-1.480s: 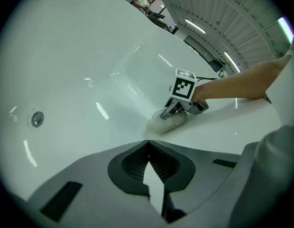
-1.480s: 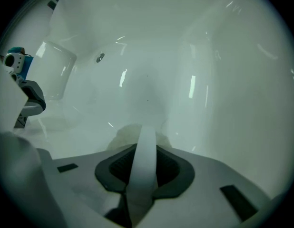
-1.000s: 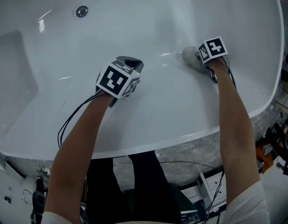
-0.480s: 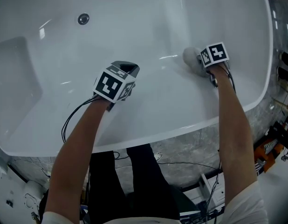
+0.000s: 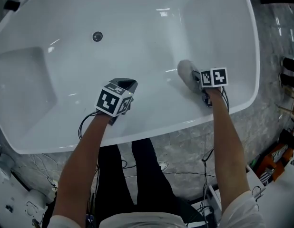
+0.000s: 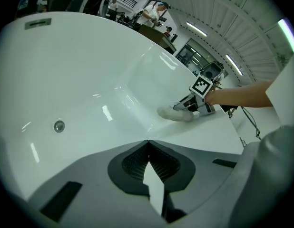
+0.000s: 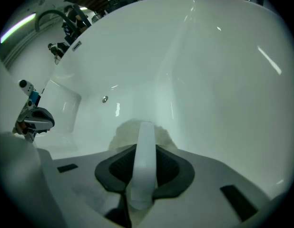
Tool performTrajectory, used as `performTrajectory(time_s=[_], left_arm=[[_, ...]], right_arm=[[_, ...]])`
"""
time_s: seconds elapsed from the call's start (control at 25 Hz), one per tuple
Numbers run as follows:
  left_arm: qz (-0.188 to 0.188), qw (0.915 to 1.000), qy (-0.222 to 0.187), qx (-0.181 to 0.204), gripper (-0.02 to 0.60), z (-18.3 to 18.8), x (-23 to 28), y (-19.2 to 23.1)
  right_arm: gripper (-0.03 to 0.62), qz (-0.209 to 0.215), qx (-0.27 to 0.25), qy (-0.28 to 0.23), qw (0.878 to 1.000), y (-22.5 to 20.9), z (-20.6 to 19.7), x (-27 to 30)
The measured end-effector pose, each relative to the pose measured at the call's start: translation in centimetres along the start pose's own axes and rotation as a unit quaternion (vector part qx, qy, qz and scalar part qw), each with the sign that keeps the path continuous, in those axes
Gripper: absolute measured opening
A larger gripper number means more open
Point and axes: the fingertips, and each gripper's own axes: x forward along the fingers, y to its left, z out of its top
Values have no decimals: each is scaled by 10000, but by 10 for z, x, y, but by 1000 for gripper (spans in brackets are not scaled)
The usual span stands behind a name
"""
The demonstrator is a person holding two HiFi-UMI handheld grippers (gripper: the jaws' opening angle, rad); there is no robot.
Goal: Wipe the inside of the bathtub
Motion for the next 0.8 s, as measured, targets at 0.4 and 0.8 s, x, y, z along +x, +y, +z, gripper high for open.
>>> performTrajectory(time_s=[0.4,0.8], left_arm=[[256,9959,-546,-678,12,16,-122,-52],[587,9867,-1442,-473,12,47,-244,-98]], right_arm=[[95,926,64,-1680,9814,134,26,-140],[95,1485,-223,-3005,9419,251,41,-283]])
